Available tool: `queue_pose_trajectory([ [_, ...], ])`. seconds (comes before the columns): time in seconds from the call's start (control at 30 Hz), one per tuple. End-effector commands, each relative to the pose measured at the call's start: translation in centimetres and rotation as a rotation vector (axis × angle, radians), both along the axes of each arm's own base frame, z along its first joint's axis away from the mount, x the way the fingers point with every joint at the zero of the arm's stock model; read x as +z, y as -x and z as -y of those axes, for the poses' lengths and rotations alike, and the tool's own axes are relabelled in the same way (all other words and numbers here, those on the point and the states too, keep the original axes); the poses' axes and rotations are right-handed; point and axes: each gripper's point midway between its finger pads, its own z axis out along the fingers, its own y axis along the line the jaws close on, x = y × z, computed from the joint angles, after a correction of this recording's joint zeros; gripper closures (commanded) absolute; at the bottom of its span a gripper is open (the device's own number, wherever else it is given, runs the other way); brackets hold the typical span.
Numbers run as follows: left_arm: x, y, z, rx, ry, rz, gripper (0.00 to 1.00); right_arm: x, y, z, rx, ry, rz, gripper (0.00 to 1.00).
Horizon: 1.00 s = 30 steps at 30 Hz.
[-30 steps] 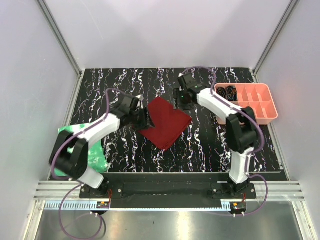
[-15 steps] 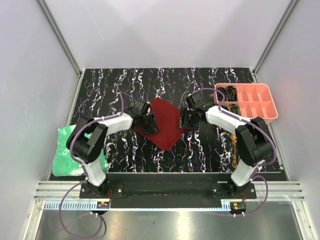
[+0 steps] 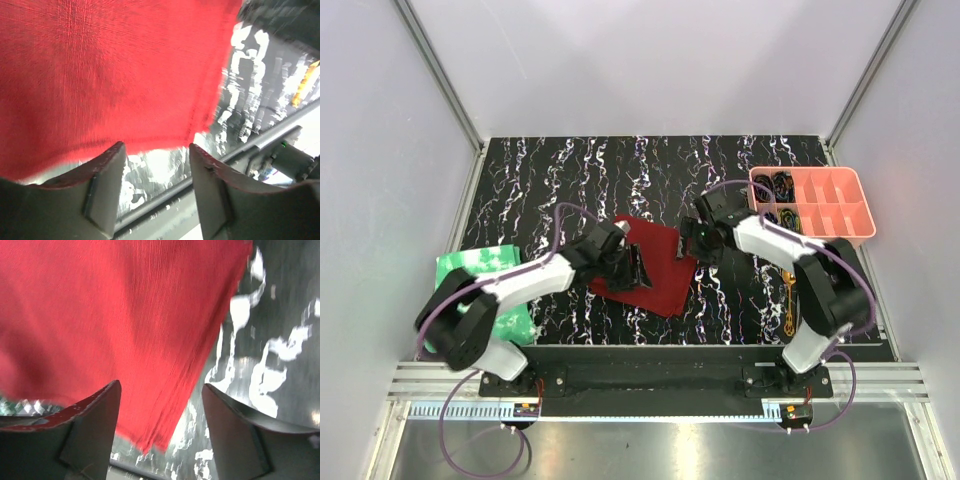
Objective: Fold the napkin into a case and place the utensils inside
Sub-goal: Rotate the square-folded napkin at the center of the board, then smooth out the square-folded napkin at the center of the board.
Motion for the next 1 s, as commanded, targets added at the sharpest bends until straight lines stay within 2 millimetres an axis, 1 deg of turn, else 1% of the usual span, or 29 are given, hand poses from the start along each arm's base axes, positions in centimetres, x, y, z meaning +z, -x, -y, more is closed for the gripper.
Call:
queue_pose_trajectory([
  [0.0,5.1,-0.9,-1.9,0.002,-0.022,0.13,0.37,2.7,4.3,-1.3,-0.061,-0.144,-0.045,0.21],
  [0.03,6.1,-1.8,-3.1,0.035,-0.018,0.153,0.36,2.7,5.1,-1.6,-0.07,-0.159,-0.056,0.21],
  [0.07,5.9,-1.9,-4.1,0.044,-0.025,0.146,0.36,1.9,6.7,-1.7,-0.072,-0.154,-0.082,0.2],
  [0.1,5.9,-2.1,-4.8,0.057,-0.017,0.135,0.35,2.7,7.2,-2.1,-0.111,-0.187,-0.079,0.2],
  [0.13,6.4,-2.9,-6.1,0.092,0.02,0.123,0.35,2.8,7.7,-2.3,-0.128,-0.202,-0.083,0.2],
  [0.17,6.0,-2.9,-7.0,0.095,0.019,0.119,0.35,2.1,9.0,-2.5,-0.135,-0.209,-0.112,0.21],
  [0.2,6.0,-3.3,-7.6,0.104,0.025,0.12,0.34,2.8,9.1,-3.2,-0.191,-0.269,-0.121,0.24],
  [0.23,6.1,-4.0,-8.8,0.136,0.036,0.117,0.34,2.7,9.5,-3.6,-0.214,-0.293,-0.138,0.24],
  [0.3,5.9,-4.3,-9.8,0.145,0.036,0.115,0.35,2.8,10.4,-4.9,-0.25,-0.351,-0.153,0.25],
  [0.33,5.9,-4.7,-10.4,0.164,0.047,0.108,0.35,2.1,10.6,-4.7,-0.284,-0.337,-0.152,0.27],
  [0.37,6.0,-4.8,-10.7,0.166,0.05,0.11,0.35,1.9,10.7,-4.9,-0.328,-0.352,-0.161,0.28],
  [0.4,6.0,-4.8,-10.8,0.168,0.054,0.111,0.35,1.6,11.0,-5.0,-0.341,-0.354,-0.164,0.37],
  [0.43,6.1,-4.9,-10.8,0.168,0.062,0.113,0.35,0.7,11.4,-4.5,-0.362,-0.342,-0.174,0.43],
  [0.47,6.2,-4.9,-10.9,0.17,0.065,0.12,0.35,0.7,11.3,-4.7,-0.39,-0.365,-0.18,0.47],
  [0.5,6.3,-4.9,-10.8,0.17,0.072,0.121,0.35,0.4,11.3,-4.6,-0.401,-0.371,-0.185,0.49],
  [0.53,6.2,-4.7,-10.8,0.169,0.076,0.117,0.35,-0.2,11.6,-4.4,-0.414,-0.369,-0.197,0.5],
  [0.67,6.3,-4.3,-10.6,0.163,0.099,0.123,0.36,-0.6,11.7,-4.8,-0.442,-0.373,-0.206,0.5],
  [0.8,6.0,-4.1,-10.8,0.162,0.099,0.124,0.35,-1.3,11.7,-4.8,-0.462,-0.36,-0.215,0.5],
  [0.83,5.9,-4.0,-10.8,0.16,0.099,0.12,0.36,-1.2,11.4,-5.0,-0.462,-0.374,-0.211,0.5],
  [0.93,5.9,-4.0,-10.9,0.159,0.102,0.126,0.35,-1.7,11.6,-5.3,-0.469,-0.377,-0.23,0.51],
  [0.97,5.9,-4.0,-11.0,0.159,0.101,0.125,0.35,-1.7,11.7,-5.3,-0.477,-0.382,-0.237,0.53],
])
